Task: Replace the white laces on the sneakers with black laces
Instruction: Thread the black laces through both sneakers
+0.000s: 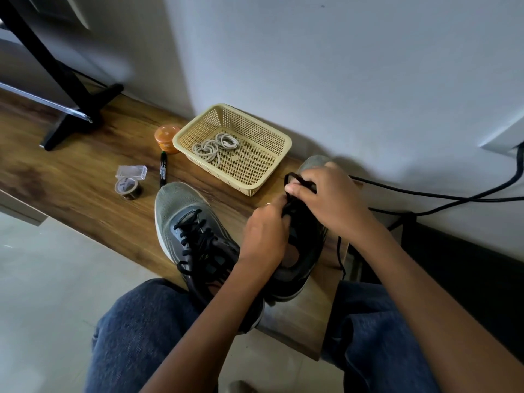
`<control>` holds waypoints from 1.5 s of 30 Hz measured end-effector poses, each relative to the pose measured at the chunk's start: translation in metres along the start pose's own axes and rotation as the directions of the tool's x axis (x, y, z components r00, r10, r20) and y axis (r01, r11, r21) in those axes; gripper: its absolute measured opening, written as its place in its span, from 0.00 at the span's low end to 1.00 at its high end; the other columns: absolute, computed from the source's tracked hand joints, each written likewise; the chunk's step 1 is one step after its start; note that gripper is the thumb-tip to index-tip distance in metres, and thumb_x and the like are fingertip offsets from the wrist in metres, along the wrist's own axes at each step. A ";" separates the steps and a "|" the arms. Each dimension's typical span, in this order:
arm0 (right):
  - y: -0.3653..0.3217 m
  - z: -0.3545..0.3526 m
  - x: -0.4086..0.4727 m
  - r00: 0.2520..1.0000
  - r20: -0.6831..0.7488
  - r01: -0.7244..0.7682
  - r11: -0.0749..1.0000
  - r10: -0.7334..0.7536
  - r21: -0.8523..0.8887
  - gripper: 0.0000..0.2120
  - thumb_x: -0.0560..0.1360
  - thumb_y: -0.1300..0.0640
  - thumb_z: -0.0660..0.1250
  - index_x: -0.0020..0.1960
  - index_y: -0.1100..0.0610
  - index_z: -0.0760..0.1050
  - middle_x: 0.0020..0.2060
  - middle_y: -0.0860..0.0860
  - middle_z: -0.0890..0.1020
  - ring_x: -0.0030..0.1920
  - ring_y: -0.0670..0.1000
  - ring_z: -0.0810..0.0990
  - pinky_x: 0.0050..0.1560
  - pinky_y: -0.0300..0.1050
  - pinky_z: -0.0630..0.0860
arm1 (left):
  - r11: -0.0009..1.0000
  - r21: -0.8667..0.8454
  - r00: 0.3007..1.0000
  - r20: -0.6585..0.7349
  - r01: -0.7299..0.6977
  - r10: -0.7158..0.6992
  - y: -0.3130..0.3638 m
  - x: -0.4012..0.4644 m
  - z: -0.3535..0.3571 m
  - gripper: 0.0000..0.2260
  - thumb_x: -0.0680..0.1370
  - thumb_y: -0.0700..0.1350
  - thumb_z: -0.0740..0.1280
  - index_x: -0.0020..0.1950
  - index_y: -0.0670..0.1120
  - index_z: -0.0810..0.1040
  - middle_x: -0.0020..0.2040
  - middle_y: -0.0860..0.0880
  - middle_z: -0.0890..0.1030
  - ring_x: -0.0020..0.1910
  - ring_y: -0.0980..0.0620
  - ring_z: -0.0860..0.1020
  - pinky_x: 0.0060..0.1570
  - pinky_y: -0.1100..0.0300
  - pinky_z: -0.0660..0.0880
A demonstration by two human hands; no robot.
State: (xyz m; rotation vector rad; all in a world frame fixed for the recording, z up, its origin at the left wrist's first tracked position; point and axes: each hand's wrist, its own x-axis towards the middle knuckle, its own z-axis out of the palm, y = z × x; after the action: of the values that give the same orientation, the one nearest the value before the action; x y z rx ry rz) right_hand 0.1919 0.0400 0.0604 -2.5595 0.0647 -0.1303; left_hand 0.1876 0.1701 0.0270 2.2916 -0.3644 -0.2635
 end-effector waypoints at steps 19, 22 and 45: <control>-0.013 0.003 -0.004 0.981 -0.187 0.075 0.984 -0.044 0.161 0.02 0.74 0.58 0.69 0.46 0.55 0.81 0.34 0.35 0.72 0.48 0.52 0.77 0.57 0.61 0.71 | 0.999 0.047 0.999 -0.035 0.010 -0.009 0.001 0.001 0.003 0.16 0.77 0.36 0.58 0.62 0.45 0.75 0.46 0.39 0.81 0.47 0.37 0.77 0.47 0.44 0.74; -0.010 -0.003 -0.003 0.993 -0.098 0.087 0.964 -0.064 0.250 0.02 0.74 0.54 0.70 0.42 0.50 0.79 0.34 0.39 0.77 0.46 0.50 0.78 0.54 0.58 0.74 | 0.997 0.071 0.999 -0.027 0.018 -0.016 0.002 0.001 0.002 0.16 0.78 0.37 0.58 0.64 0.46 0.75 0.48 0.39 0.81 0.49 0.37 0.77 0.46 0.47 0.73; 0.046 -0.030 -0.013 0.923 0.374 -0.208 0.939 0.095 0.274 0.04 0.72 0.61 0.73 0.40 0.53 0.80 0.40 0.55 0.83 0.42 0.54 0.81 0.52 0.54 0.76 | 0.997 0.003 0.997 -0.037 0.074 -0.074 0.004 0.001 0.002 0.07 0.79 0.38 0.58 0.43 0.48 0.66 0.36 0.49 0.70 0.44 0.40 0.74 0.40 0.55 0.63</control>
State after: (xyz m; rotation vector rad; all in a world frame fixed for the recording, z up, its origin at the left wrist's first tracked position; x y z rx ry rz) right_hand 0.1747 -0.0136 0.0592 -2.2135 0.0977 0.3591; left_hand 0.1875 0.1655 0.0288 2.3137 -0.2622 -0.2570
